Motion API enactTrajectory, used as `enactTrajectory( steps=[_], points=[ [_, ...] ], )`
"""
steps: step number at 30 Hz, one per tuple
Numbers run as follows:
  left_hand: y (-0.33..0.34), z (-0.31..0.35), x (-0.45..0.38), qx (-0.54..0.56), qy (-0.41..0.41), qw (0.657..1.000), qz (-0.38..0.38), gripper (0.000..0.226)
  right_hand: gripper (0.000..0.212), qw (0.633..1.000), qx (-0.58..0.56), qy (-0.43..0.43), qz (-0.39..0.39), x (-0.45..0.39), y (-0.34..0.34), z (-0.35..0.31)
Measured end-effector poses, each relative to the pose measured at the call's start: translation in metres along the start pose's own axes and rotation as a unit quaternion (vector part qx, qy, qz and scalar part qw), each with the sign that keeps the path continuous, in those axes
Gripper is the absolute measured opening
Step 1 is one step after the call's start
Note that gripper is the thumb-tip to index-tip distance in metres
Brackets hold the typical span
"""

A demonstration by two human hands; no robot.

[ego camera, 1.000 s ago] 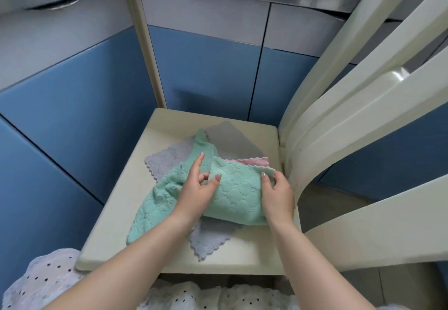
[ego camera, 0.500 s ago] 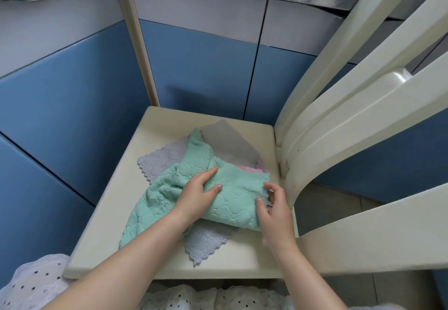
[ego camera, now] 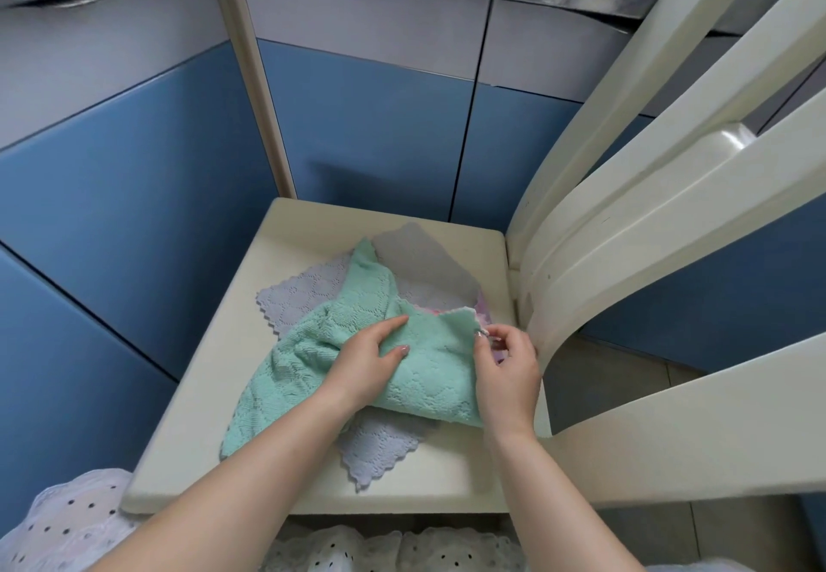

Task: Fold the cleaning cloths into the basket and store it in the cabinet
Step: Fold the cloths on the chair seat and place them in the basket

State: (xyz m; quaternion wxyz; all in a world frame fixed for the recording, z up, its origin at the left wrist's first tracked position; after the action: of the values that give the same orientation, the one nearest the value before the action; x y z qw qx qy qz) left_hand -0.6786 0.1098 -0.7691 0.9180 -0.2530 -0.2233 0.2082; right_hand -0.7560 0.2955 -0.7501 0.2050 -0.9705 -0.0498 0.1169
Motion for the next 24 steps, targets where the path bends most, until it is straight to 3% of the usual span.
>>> enactTrajectory(
  steps=[5, 12, 17, 21, 24],
  points=[
    [0.001, -0.002, 0.0, 0.012, 0.004, 1.0, -0.006, 0.047, 0.003, 0.997, 0.024, 0.062, -0.039, -0.01, 0.012, 0.016],
    [-0.006, -0.006, 0.002, 0.032, -0.007, 0.999, 0.024, 0.055, 0.016, 0.989, 0.097, 0.078, -0.074, -0.022, 0.018, 0.022],
    [-0.021, 0.019, -0.019, -0.25, 0.026, 0.967, 0.046, 0.054, 0.016, 0.986, 0.117, 0.061, -0.104, -0.021, 0.022, 0.024],
    [-0.015, 0.033, -0.043, -0.362, 0.031, 0.932, 0.001, 0.035, 0.014, 0.985, 0.122, 0.053, -0.109, -0.021, 0.021, 0.021],
    [-0.014, 0.037, -0.052, -0.375, 0.044, 0.926, 0.006, 0.019, 0.016, 0.984, 0.129, 0.051, -0.111, -0.021, 0.02, 0.018]
  ],
)
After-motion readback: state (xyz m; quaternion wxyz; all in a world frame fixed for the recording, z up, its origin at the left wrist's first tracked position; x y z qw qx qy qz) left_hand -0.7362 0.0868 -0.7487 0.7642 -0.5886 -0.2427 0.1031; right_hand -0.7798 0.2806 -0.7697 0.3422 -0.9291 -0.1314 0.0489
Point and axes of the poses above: each hand's wrist, its own x-axis away from the middle knuckle, its own y-axis out of the palm, z = x × y, the point moved 9 cm from there along -x, towards the middle knuckle, and after that the axes turned 9 degrees about -y, right-handed, at the moved point
